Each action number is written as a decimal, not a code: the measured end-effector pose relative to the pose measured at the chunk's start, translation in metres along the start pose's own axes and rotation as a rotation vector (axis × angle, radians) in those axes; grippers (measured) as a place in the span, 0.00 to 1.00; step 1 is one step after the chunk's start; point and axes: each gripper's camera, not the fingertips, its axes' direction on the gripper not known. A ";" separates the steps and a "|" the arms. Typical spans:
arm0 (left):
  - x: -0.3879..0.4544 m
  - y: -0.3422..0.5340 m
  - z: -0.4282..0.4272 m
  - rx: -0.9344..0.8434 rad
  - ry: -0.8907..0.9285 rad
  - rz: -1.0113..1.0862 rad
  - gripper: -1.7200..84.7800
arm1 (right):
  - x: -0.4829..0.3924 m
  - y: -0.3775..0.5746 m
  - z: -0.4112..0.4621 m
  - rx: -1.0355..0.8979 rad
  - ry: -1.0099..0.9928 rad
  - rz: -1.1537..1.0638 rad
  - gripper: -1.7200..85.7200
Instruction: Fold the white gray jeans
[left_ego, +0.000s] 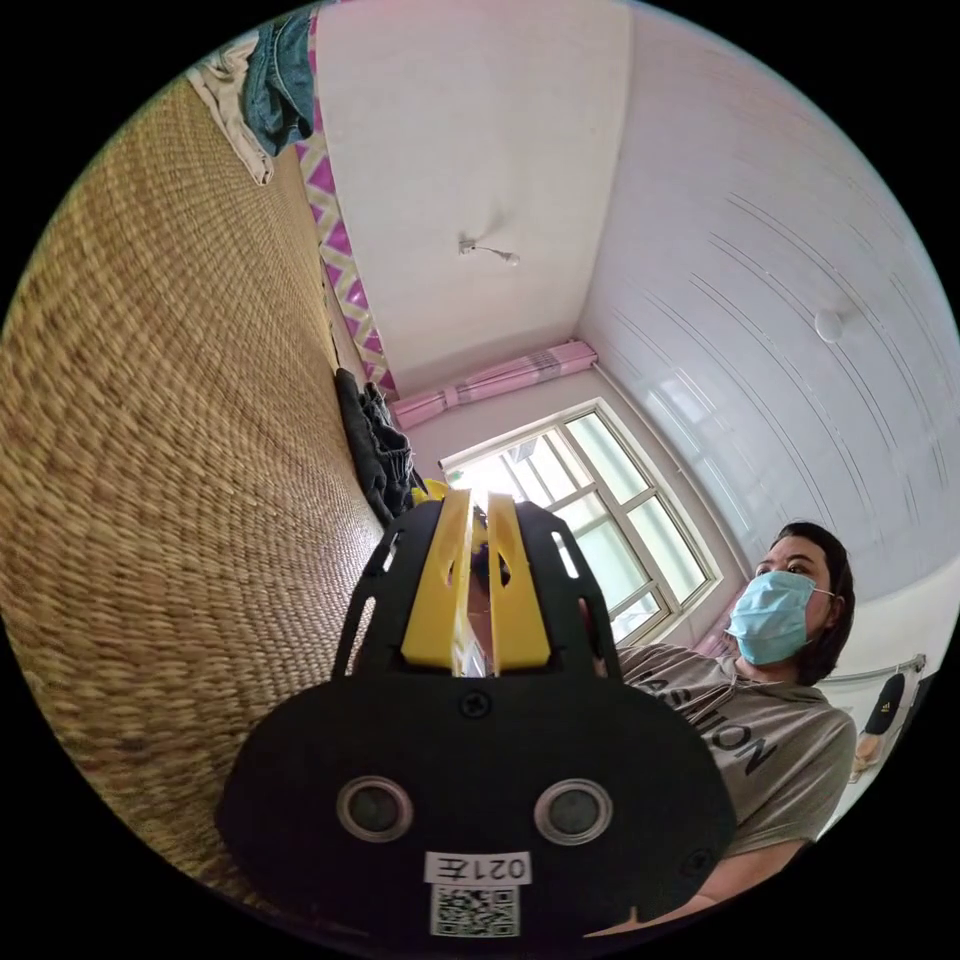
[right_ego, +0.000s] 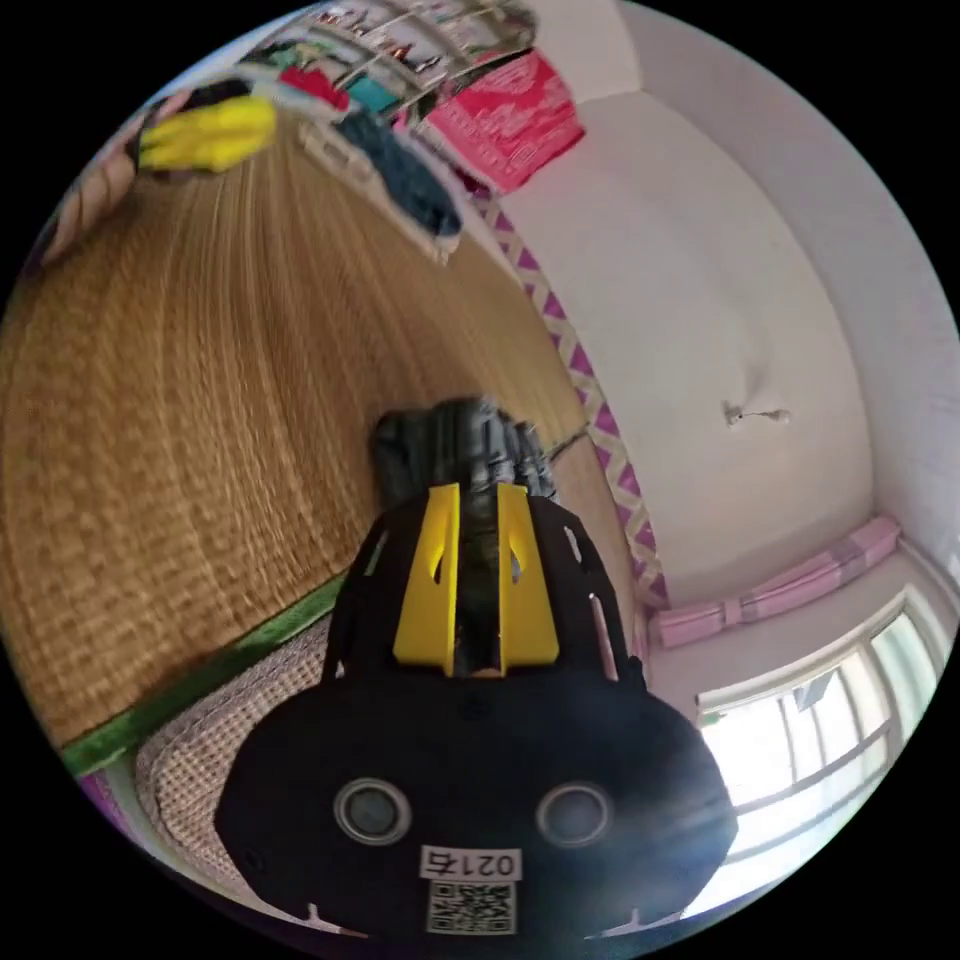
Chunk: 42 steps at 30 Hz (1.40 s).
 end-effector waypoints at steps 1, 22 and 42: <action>0.000 0.000 0.002 0.003 -0.002 -0.001 0.01 | 0.009 0.001 -0.009 0.037 -0.003 0.037 0.07; 0.071 -0.006 0.150 -0.074 -0.102 0.191 0.01 | 0.164 0.191 0.114 -0.314 -0.358 0.459 0.01; -0.073 -0.150 0.366 -0.576 -0.451 -0.169 0.18 | 0.423 0.497 0.330 -0.113 -1.450 1.437 0.14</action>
